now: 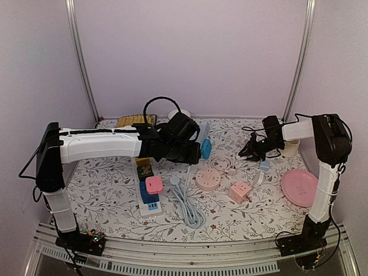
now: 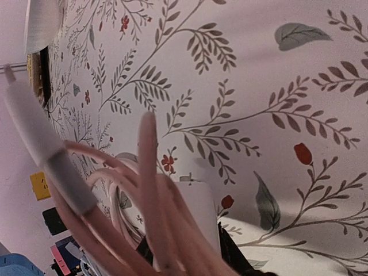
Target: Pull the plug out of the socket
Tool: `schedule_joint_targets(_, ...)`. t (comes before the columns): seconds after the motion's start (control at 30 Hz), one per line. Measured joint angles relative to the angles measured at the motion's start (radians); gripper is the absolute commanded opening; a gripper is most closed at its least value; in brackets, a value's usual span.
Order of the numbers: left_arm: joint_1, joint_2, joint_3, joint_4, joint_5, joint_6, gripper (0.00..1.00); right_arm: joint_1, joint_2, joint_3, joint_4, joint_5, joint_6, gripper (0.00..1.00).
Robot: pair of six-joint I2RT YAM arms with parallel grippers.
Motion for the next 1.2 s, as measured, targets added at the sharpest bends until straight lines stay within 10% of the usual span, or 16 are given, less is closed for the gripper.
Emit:
schedule_joint_targets(0.47, 0.000, -0.006, 0.021, -0.020, 0.000, 0.018, 0.00, -0.093, -0.054, -0.077, -0.019, 0.042, -0.046, 0.67)
schedule_joint_targets(1.2, 0.000, 0.060, 0.131, -0.013, 0.052, 0.047, 0.00, -0.090, -0.518, -0.286, -0.090, 0.045, -0.066, 0.90)
